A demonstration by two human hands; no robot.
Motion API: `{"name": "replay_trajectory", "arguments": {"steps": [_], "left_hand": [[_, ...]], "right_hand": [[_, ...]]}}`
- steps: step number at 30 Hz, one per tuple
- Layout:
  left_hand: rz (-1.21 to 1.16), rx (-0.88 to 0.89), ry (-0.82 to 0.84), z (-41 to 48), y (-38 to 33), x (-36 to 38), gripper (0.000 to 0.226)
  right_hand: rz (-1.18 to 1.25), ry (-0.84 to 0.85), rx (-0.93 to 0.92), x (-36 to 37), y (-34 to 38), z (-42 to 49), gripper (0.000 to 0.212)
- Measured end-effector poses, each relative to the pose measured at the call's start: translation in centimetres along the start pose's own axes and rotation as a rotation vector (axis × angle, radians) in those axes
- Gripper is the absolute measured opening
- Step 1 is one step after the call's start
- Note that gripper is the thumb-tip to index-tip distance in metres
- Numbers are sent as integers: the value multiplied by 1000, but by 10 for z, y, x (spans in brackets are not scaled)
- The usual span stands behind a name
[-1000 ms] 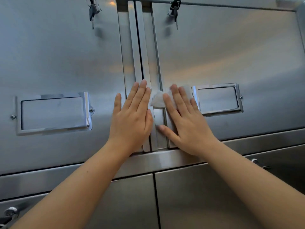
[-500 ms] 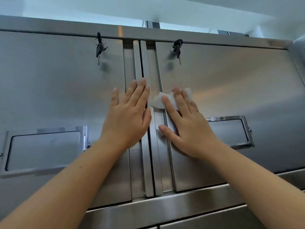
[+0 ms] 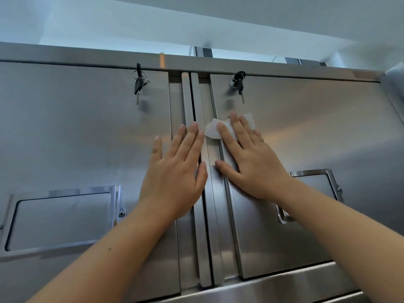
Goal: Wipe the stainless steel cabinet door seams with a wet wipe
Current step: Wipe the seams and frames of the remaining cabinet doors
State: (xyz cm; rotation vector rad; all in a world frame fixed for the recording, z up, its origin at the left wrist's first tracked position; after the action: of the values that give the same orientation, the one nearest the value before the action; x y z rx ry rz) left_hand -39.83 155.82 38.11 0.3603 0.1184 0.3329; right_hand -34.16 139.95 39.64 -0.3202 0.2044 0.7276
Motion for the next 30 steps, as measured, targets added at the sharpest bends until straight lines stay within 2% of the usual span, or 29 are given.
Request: {"name": "replay_trajectory", "arguments": {"steps": [8, 12, 21, 30], "left_hand": [[12, -9, -23, 0, -1, 0, 64], [18, 8, -38, 1, -3, -4, 62], [85, 15, -117, 1, -5, -5, 59], [86, 3, -127, 0, -3, -3, 58]], "right_hand": [[3, -27, 31, -7, 5, 44, 70], [21, 12, 91, -16, 6, 76, 67], [9, 36, 113, -16, 9, 77, 62], [138, -93, 196, -17, 14, 113, 56]]}}
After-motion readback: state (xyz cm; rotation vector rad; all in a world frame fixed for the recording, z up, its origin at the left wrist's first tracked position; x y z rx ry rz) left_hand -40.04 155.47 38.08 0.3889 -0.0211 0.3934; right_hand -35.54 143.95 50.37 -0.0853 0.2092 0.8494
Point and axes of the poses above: each hand's wrist, its own z-axis towards the middle knuckle, its own x-axis out of the palm, y = z × x, the point moved 2 cm from there along z, towards the middle knuckle, and after that the axes turned 15 degrees about z, right-handed, at the moved point
